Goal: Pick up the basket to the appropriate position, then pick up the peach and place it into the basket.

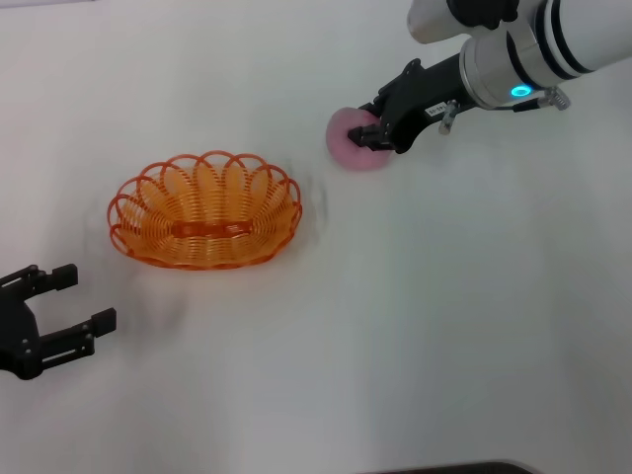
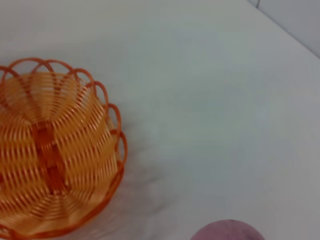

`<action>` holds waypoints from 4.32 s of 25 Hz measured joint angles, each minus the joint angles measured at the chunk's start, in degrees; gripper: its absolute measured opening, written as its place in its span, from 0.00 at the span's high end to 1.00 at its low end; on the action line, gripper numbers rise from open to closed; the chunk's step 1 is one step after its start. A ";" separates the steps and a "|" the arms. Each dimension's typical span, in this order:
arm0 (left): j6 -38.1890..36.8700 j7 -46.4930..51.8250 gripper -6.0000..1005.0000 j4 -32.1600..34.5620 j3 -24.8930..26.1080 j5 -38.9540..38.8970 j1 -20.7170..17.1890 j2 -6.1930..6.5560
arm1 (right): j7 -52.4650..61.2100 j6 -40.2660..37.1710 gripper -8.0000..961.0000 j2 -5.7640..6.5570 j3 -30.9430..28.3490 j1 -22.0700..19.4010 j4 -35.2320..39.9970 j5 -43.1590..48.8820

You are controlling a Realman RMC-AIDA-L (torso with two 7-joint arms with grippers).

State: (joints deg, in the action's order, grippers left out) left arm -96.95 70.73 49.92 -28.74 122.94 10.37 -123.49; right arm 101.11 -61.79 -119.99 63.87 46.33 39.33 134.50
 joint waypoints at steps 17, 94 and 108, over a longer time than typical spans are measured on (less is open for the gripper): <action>-0.07 0.10 0.21 0.09 0.80 0.10 0.09 0.07 | 0.86 -13.27 0.68 0.18 -0.44 -10.30 20.59 -19.02; -0.89 0.37 0.21 -0.02 2.67 -0.23 1.36 0.80 | -18.35 0.10 0.05 -0.05 18.92 -5.63 -2.62 -42.39; -0.77 0.37 0.21 0.27 2.90 -0.26 1.62 0.80 | -27.43 -16.07 0.01 0.88 7.38 -21.30 1.37 -43.91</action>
State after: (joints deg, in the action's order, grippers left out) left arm -97.72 71.10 50.19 -25.84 122.68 11.98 -122.68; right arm 73.68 -77.86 -119.11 71.25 25.02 40.71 90.59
